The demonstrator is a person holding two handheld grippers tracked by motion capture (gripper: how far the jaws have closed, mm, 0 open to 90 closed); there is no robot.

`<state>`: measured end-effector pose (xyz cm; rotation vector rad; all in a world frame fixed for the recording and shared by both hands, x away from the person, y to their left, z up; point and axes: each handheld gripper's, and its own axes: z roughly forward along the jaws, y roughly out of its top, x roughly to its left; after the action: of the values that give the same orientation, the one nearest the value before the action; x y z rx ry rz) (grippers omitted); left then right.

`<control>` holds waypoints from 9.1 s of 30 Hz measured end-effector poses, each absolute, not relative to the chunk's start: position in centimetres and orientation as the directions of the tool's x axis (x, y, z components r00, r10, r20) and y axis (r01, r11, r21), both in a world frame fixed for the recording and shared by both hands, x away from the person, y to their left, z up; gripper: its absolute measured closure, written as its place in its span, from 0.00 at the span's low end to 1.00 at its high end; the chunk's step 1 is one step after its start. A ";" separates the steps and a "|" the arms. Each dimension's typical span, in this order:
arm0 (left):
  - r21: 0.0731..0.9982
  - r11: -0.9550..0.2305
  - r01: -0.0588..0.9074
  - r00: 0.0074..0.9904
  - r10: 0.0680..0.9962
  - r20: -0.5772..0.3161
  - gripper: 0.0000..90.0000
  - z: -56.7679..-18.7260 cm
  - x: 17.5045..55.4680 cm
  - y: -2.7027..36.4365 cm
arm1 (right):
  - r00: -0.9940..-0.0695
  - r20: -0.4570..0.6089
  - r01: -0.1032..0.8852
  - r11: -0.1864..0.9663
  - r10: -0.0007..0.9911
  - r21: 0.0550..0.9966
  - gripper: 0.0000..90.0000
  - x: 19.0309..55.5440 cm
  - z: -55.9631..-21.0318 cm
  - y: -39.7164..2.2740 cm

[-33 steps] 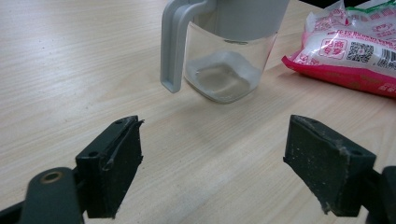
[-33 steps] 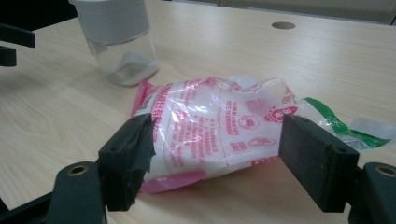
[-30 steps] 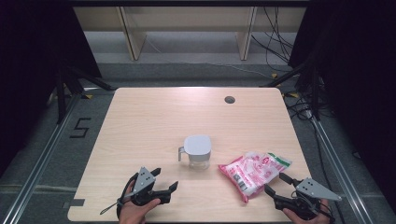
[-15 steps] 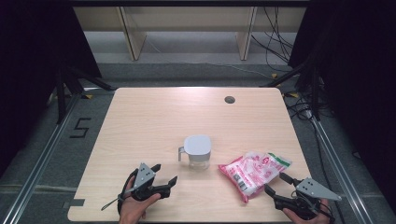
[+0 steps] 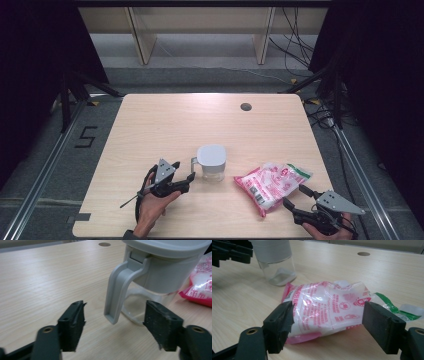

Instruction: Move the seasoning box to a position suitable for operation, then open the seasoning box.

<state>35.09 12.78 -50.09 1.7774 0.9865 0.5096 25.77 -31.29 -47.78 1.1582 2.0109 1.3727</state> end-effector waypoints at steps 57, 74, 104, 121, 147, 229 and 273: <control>0.927 -0.272 0.259 0.643 0.764 0.045 0.82 -50.6 35.3 12.0 | -0.593 0.045 0.390 0.238 0.804 0.889 0.29 25.9 -48.0 -30.6; 0.922 -0.269 0.278 0.645 0.764 0.028 0.80 -50.4 34.2 11.9 | -0.610 0.041 0.385 0.251 0.791 0.888 0.29 25.9 -48.0 -30.5; 0.940 -0.293 0.172 0.833 0.553 0.020 0.70 -49.0 33.0 13.4 | -0.618 0.030 0.387 0.271 0.786 0.882 0.29 26.0 -48.2 -30.3; 0.931 -0.344 0.123 0.801 0.588 0.111 0.75 -49.0 34.4 11.6 | -0.618 0.036 0.389 0.265 0.785 0.882 0.29 26.0 -48.1 -30.3; 0.908 -0.387 0.160 0.735 0.661 0.152 0.65 -49.0 35.7 12.7 | -0.613 0.046 0.397 0.258 0.789 0.881 0.29 26.2 -48.2 -30.5; 0.950 -0.218 0.226 0.704 0.710 -0.005 0.97 -44.9 35.5 12.1 | -0.784 0.005 0.242 0.298 0.621 0.923 0.88 31.2 -45.5 -21.6; 0.951 -0.207 0.231 0.678 0.735 -0.005 0.62 -44.4 34.1 15.0 | -0.831 -0.036 0.193 0.348 0.555 0.917 0.98 36.5 -43.3 -14.0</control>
<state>34.13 14.97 -44.39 1.7618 0.7751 0.5564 36.53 -14.04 -43.27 0.6613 2.2750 1.4776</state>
